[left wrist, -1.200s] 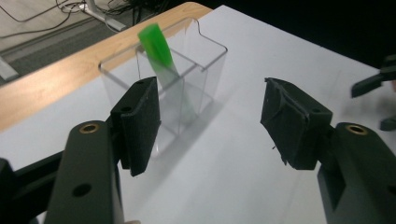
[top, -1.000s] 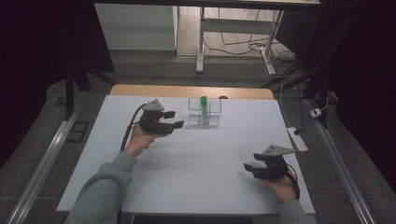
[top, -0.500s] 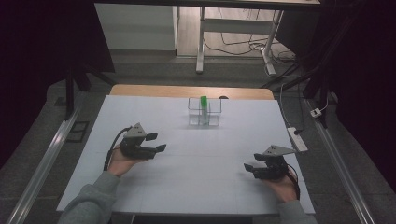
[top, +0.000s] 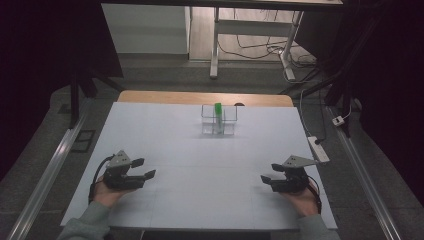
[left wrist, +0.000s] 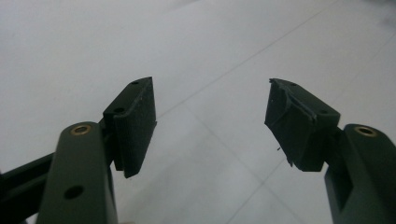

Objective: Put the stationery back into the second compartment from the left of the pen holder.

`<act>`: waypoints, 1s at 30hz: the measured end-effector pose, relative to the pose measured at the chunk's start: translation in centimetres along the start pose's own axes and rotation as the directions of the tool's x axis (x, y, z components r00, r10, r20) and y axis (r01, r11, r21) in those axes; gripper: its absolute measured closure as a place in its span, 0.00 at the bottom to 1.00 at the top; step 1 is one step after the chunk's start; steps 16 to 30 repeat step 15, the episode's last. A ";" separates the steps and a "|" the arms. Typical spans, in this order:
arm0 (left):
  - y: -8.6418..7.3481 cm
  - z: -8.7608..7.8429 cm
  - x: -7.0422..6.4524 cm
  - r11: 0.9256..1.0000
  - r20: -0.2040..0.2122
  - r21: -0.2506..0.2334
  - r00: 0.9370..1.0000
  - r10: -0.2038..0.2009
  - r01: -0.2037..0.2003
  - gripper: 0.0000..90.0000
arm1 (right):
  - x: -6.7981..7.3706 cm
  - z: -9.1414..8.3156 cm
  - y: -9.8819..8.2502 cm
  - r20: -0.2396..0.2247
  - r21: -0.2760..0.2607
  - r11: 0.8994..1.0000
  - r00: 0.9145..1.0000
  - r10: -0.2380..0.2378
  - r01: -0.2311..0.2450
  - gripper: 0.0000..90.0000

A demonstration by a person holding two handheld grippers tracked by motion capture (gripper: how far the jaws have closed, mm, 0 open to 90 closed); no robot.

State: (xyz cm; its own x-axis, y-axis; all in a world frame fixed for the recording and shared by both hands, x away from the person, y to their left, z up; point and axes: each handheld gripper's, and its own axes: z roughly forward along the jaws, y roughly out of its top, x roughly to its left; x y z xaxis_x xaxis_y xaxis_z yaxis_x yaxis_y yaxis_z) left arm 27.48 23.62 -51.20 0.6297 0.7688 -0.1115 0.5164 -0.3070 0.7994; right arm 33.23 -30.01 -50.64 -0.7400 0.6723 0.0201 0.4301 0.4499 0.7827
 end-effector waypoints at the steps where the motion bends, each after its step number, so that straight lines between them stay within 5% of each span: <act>1: -0.2 -0.1 0.0 1.000 0.001 0.002 1.000 0.002 -0.002 0.36 | 0.0 0.0 0.0 0.000 0.000 1.000 1.000 -0.001 0.001 0.36; 30: -0.8 -0.1 -0.3 0.999 -0.015 0.014 0.999 0.040 -0.039 0.34 | 0.0 -0.2 0.0 0.007 -0.020 1.000 1.000 -0.013 0.013 0.35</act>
